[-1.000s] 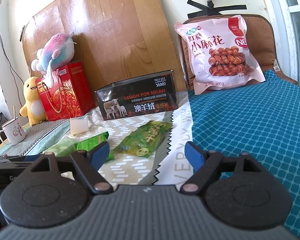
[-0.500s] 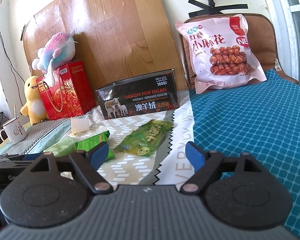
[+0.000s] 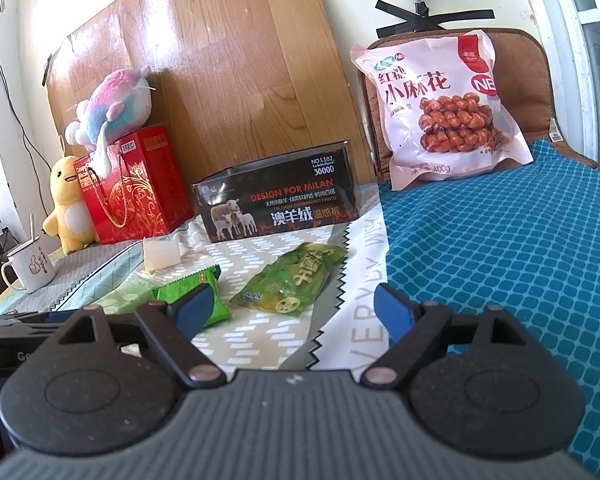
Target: Organize snacks
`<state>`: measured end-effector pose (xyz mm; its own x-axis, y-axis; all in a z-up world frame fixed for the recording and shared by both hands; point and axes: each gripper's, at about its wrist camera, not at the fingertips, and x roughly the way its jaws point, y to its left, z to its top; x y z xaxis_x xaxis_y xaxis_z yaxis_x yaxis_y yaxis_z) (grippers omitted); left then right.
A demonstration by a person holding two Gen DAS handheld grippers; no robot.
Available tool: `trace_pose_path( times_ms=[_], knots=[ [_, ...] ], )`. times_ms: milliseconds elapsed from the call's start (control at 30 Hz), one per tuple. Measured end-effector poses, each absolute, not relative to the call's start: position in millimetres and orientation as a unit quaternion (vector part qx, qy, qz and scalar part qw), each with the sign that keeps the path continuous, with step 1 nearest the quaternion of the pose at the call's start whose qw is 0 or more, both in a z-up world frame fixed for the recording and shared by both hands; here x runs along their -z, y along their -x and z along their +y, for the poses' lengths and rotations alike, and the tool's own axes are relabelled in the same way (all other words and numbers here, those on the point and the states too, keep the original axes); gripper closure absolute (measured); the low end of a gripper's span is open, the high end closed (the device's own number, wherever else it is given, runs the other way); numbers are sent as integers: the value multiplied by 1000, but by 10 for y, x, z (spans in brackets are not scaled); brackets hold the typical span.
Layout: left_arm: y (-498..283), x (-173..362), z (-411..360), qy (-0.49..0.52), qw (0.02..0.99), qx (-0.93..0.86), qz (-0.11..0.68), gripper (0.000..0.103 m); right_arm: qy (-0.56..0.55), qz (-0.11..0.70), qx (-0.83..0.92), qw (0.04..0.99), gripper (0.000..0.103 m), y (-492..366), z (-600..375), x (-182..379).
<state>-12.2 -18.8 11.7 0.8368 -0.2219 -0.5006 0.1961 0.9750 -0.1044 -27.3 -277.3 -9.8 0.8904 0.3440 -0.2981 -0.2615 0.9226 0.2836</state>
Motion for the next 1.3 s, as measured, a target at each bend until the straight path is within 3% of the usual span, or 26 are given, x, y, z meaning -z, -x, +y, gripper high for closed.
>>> trace_pose_path(
  times_ms=[1300],
  knots=[
    [138,-125,-179,29,960,113,256,3,-127,171,-162,964,11,283,-2764,75]
  ],
)
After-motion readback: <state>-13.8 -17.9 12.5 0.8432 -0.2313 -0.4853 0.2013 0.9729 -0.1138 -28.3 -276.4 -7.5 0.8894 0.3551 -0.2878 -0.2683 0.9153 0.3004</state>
